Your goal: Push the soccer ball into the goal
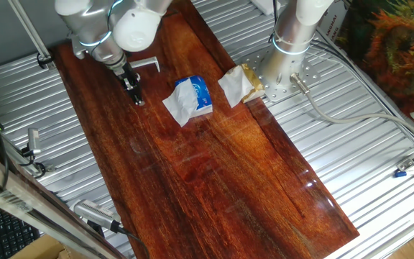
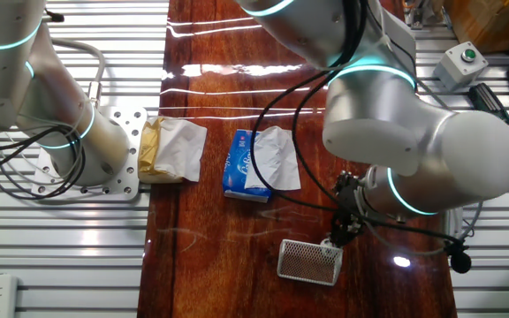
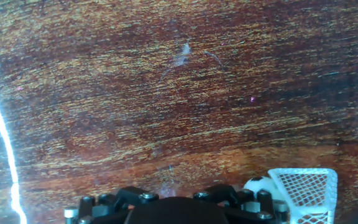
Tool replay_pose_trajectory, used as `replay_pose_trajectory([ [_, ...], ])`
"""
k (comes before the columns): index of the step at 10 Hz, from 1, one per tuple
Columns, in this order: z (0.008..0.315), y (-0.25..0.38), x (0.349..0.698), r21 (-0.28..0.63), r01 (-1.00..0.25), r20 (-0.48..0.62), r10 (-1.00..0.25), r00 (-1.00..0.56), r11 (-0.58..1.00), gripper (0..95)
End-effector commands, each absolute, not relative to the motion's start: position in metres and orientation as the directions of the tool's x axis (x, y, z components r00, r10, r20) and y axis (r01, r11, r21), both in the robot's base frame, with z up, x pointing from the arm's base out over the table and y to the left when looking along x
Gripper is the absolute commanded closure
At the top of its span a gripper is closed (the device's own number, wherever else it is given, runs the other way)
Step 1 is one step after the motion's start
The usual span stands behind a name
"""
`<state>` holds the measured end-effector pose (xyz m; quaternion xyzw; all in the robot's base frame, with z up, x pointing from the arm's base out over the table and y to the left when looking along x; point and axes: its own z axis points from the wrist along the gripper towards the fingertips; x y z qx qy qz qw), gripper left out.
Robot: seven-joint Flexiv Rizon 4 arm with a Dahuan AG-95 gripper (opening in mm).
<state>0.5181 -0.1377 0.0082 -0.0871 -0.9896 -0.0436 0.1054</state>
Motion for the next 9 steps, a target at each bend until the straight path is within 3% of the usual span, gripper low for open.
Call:
replay_pose_trajectory([
  [1, 0.008, -0.137, 0.518, 0.062, 0.189, 0.232, 0.170, -0.958, 0.980, 0.0],
  [9, 0.007, -0.126, 0.524, 0.047, 0.215, 0.250, 0.197, -0.948, 0.976, 0.0],
])
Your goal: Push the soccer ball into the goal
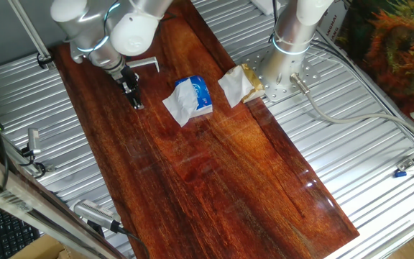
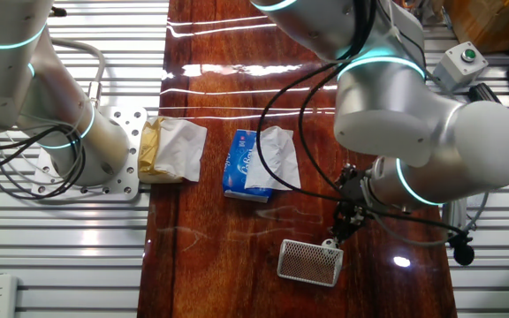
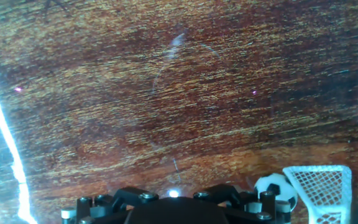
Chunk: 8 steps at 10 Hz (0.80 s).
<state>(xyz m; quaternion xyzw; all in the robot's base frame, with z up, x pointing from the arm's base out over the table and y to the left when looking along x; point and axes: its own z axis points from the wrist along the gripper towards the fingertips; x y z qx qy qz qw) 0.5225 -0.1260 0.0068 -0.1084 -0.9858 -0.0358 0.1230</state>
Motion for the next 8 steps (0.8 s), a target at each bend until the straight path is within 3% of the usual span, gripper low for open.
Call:
replay_pose_trajectory([
  [1, 0.0075, -0.1257, 0.5245, 0.042, 0.185, 0.246, 0.169, -0.954, 0.982, 57.0],
  [2, 0.0082, -0.1253, 0.5259, 0.033, 0.171, 0.244, 0.158, -0.957, 0.985, 95.0],
  [3, 0.0090, -0.1248, 0.5274, 0.024, 0.143, 0.239, 0.133, -0.962, 0.989, 95.0],
  [5, 0.0098, -0.1247, 0.5287, -0.048, -0.055, 0.215, -0.043, -0.976, 0.997, 95.0],
  [8, 0.0137, -0.1301, 0.5237, -0.049, -0.196, 0.193, -0.183, -0.964, 0.979, 95.0],
])
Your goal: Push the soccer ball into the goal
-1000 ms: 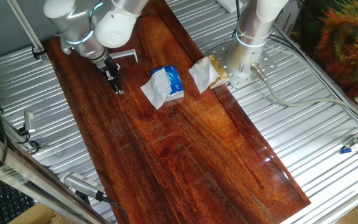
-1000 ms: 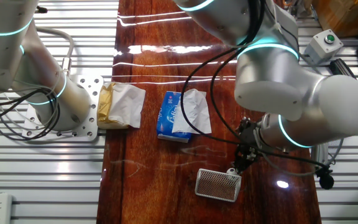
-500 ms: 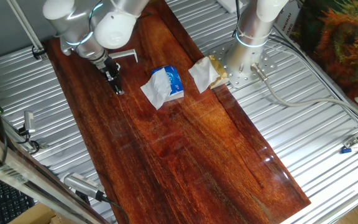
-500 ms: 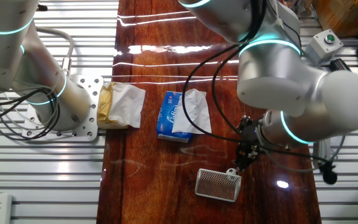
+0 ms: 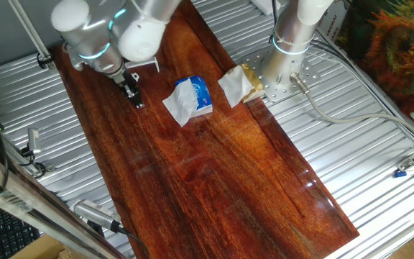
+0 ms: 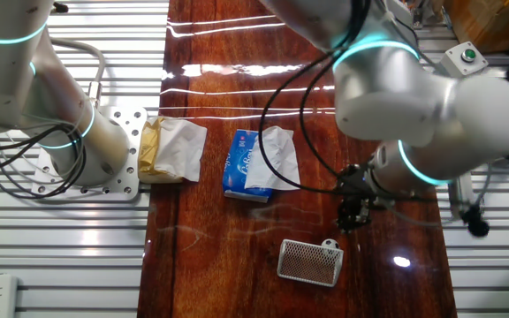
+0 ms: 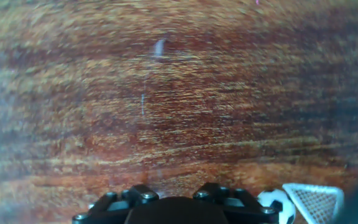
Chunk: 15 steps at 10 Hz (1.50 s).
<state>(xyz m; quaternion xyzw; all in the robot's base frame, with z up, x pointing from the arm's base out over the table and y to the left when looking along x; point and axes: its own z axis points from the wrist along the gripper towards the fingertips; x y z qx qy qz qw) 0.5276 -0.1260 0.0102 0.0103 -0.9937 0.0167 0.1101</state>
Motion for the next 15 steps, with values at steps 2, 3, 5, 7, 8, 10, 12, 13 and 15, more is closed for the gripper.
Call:
replay_pose_trajectory([
  [2, 0.018, -0.136, 0.518, -0.018, -0.359, 0.176, -0.350, -0.920, 0.933, 95.0],
  [3, 0.018, -0.137, 0.517, -0.016, -0.393, 0.179, -0.384, -0.906, 0.920, 95.0],
  [5, 0.016, -0.142, 0.517, -0.053, -0.411, 0.201, -0.393, -0.897, 0.910, 95.0],
  [7, 0.014, -0.149, 0.515, -0.068, -0.415, 0.204, -0.394, -0.896, 0.907, 95.0],
  [8, 0.013, -0.152, 0.515, -0.078, -0.417, 0.209, -0.394, -0.895, 0.905, 95.0],
  [10, 0.015, -0.158, 0.516, -0.090, -0.416, 0.210, -0.391, -0.896, 0.905, 95.0],
  [12, 0.021, -0.162, 0.523, -0.118, -0.445, 0.232, -0.411, -0.882, 0.888, 95.0],
  [13, 0.022, -0.163, 0.526, -0.124, -0.454, 0.240, -0.418, -0.876, 0.882, 95.0],
  [15, 0.018, -0.166, 0.528, -0.141, -0.456, 0.247, -0.414, -0.876, 0.879, 95.0],
])
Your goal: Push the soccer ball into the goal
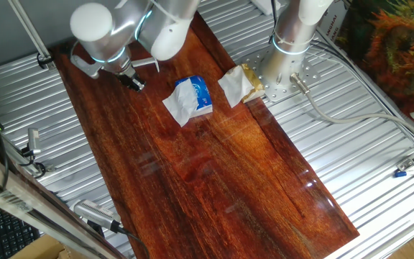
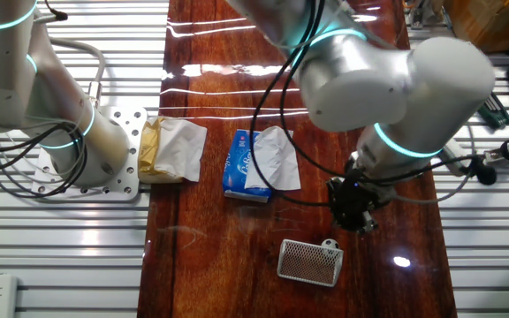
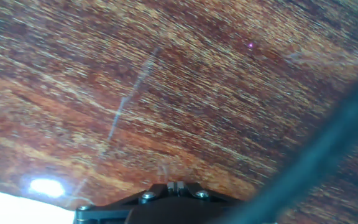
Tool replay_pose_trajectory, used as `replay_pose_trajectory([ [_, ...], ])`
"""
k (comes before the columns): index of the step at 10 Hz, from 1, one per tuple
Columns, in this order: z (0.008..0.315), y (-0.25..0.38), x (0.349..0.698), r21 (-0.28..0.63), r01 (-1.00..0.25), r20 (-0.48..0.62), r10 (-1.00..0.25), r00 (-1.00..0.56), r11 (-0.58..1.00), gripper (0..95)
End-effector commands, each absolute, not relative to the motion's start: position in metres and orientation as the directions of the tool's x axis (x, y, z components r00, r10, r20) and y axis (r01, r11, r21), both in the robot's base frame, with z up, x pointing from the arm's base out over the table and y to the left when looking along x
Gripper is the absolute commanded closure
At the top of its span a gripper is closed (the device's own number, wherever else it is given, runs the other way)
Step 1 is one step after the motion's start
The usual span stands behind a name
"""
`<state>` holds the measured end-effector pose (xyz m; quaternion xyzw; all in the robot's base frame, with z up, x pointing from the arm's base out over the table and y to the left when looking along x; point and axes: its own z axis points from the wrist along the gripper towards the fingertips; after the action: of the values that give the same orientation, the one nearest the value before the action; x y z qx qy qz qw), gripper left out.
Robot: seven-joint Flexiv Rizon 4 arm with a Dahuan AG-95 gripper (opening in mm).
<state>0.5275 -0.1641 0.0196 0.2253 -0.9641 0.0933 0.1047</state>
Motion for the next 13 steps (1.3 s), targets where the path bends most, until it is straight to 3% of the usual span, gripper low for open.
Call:
replay_pose_trajectory([
  [1, 0.014, -0.169, 0.530, -0.150, -0.461, 0.250, -0.417, -0.874, 0.875, 95.0],
  [13, 0.012, -0.171, 0.516, -0.200, -0.524, 0.368, -0.432, -0.823, 0.828, 95.0],
])
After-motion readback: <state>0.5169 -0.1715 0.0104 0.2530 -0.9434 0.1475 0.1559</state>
